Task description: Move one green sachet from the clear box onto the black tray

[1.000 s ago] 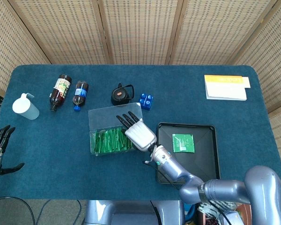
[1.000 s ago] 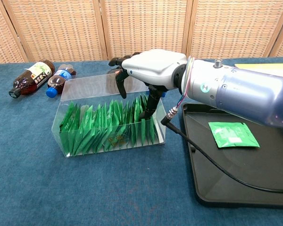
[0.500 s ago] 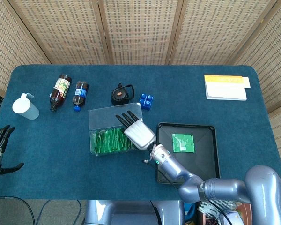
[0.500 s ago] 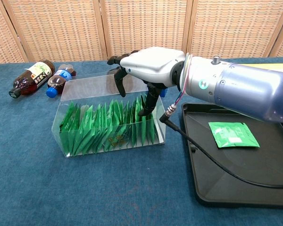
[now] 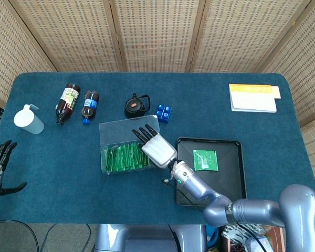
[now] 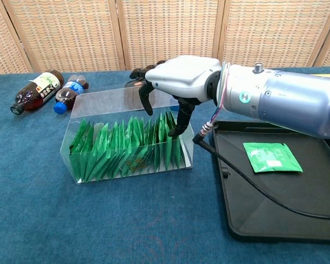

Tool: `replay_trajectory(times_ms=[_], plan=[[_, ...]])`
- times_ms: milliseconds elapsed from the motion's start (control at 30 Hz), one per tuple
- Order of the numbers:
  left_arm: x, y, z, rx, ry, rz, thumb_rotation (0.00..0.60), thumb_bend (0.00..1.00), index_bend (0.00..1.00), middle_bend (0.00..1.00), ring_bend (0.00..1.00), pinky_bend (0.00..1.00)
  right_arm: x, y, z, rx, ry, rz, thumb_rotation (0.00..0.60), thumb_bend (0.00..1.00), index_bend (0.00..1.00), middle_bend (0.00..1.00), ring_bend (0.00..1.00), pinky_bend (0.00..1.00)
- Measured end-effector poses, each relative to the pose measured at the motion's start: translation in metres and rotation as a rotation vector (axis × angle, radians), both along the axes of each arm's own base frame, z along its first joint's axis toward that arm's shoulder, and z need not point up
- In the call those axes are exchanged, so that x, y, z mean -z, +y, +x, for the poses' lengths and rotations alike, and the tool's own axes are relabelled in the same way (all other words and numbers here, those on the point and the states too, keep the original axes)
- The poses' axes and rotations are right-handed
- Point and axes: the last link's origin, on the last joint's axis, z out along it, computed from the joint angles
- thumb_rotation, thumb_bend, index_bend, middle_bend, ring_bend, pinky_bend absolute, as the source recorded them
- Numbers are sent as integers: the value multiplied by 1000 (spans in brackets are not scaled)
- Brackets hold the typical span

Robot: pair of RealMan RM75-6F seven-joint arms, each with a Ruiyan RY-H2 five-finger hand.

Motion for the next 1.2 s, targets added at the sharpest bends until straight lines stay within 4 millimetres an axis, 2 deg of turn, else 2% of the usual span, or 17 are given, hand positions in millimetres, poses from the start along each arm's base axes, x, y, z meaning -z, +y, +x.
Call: replay_trajectory(times_ms=[367,867,1200], plan=[[1,1,0,-2,3,-4,600,63,0,0,0,0,-4,-3,-6,12,21,-2,600,342,467,54,0,21],[2,1,-1,-5,4,-7,600,63,0,0,0,0,3,-4,-6,27,23,19,600,343,470,55,0,24],[1,2,-2,-8,4,-7,600,63,0,0,0,0,13,-5,-3,45,-5,29,600,404,482,60,0,36]])
